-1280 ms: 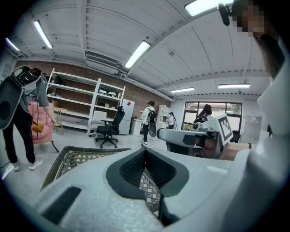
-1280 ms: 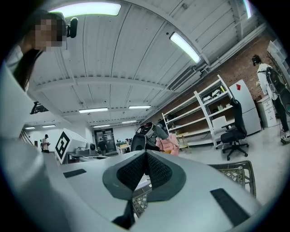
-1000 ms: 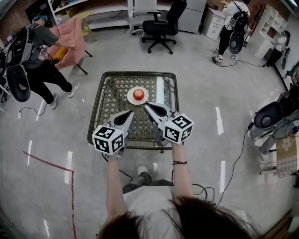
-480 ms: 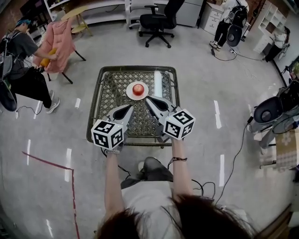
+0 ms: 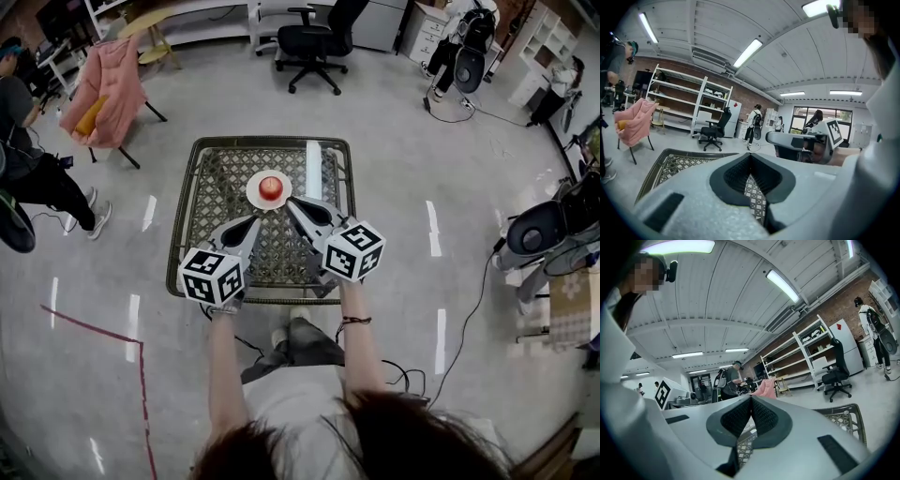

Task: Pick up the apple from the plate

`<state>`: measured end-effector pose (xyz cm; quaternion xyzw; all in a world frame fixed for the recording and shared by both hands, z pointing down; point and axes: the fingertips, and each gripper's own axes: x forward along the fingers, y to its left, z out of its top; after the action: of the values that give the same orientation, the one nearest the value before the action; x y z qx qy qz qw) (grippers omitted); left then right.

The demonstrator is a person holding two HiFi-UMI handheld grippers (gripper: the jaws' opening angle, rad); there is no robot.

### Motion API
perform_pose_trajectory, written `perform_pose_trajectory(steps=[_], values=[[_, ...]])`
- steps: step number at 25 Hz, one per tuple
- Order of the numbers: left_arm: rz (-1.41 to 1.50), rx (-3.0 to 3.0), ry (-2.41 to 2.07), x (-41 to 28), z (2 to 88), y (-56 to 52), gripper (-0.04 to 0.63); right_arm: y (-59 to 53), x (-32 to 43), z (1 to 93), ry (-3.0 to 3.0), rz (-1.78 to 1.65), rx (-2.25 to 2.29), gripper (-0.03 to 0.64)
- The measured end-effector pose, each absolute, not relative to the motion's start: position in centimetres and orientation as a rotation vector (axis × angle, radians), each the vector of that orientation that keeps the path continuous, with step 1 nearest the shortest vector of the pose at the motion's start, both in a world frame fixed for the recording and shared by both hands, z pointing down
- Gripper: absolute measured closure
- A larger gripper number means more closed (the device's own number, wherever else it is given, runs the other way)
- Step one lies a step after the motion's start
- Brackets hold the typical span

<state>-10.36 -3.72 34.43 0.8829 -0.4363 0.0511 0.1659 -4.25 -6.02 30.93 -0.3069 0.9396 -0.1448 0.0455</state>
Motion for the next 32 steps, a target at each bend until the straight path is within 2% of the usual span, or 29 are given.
perform_pose_trajectory(steps=[6,20,32], values=[[0.120,2.511,-1.247,-9.1,34.6,-6.8,0.586,-9.2,-3.7,30.7,2.892,-0.448,-0.894,0.607],[0.097,2.453,-1.486,-10.9,35.5,-11.1,0.586,-14.0,-3.7,33.7,2.893,-0.569,-0.900,0.607],[0.160,2.424,-1.406,-11.6,39.0,-14.4,0.586,-17.4,-5.5,37.0,2.916,-0.664,-0.939,0.607]])
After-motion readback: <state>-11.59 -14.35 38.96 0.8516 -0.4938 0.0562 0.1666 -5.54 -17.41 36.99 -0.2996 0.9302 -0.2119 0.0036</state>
